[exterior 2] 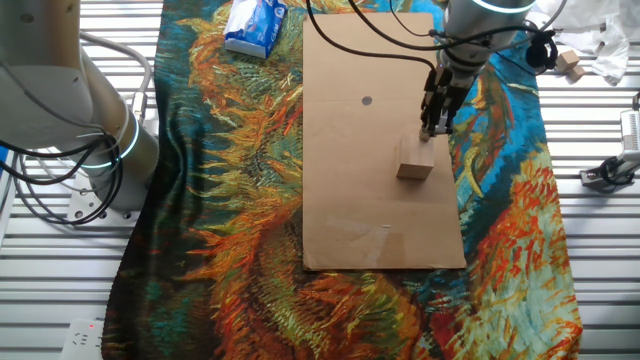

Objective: Hold a small block with the gripper and sweep it from left to right on the table

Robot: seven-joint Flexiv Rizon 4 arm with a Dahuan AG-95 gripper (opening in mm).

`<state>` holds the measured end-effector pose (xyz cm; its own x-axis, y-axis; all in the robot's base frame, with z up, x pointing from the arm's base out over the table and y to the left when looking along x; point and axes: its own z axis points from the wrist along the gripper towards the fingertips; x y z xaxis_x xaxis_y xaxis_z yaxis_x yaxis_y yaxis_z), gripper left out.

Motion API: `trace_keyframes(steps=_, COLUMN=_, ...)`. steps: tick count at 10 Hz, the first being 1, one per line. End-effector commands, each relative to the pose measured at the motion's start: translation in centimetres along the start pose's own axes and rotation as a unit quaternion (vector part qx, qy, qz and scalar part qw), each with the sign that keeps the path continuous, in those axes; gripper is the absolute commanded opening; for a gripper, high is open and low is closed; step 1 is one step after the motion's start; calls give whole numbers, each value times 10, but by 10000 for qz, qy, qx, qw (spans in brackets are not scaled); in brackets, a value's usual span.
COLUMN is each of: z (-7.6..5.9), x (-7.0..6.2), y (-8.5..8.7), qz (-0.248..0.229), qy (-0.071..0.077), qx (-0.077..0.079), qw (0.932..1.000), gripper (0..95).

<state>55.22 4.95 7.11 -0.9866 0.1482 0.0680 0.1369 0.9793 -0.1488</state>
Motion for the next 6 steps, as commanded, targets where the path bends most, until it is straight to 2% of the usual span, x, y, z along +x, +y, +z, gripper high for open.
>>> trace_keyframes(steps=1, z=0, x=0, y=0, qz=-2, qy=-1, qx=-2, qw=10000, gripper=0)
trace_keyframes(steps=6, z=0, x=0, y=0, qz=28, qy=13, qx=-2, qw=10000, gripper=0)
